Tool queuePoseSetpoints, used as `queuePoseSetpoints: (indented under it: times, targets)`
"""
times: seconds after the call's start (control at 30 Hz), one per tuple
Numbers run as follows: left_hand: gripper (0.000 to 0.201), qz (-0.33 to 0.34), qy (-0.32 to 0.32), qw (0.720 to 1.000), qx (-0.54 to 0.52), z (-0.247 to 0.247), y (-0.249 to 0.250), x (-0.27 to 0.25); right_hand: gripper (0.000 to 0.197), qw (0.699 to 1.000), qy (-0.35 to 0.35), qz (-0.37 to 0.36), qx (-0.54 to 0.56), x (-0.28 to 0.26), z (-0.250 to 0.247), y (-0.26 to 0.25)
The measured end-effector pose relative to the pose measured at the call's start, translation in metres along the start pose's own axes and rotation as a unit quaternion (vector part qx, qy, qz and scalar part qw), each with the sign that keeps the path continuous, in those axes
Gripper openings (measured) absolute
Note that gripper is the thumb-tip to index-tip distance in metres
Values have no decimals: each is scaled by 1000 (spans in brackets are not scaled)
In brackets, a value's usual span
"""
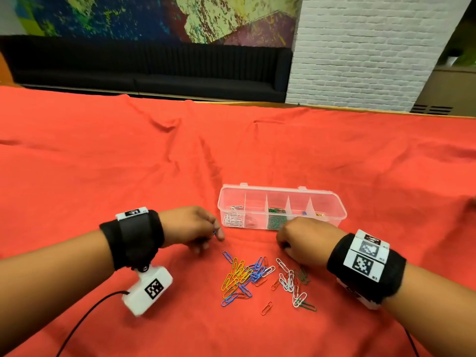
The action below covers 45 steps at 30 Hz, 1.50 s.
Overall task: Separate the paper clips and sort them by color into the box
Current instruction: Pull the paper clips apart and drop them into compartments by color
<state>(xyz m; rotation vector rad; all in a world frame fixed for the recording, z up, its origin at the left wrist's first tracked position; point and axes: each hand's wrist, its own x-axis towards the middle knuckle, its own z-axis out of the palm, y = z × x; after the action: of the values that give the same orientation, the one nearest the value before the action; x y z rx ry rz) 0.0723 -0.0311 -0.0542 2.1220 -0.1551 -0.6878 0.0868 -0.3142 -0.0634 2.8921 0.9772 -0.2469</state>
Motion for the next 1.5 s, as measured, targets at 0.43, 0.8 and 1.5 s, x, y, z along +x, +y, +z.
queuePoseSetpoints:
  times: [0.43,0.8,1.5]
  targets:
    - [27,107,40,898,426,28,13,-4,22,982,-52,-20,180,-10,-22,-22]
    - [15,34,-39,956,289,15,9,-5,9,993,-71,-23,95,10,-11,-40]
    - [48,-2,-13,886,-464,43,127,90,21,587,188,227,754,18,-56,52]
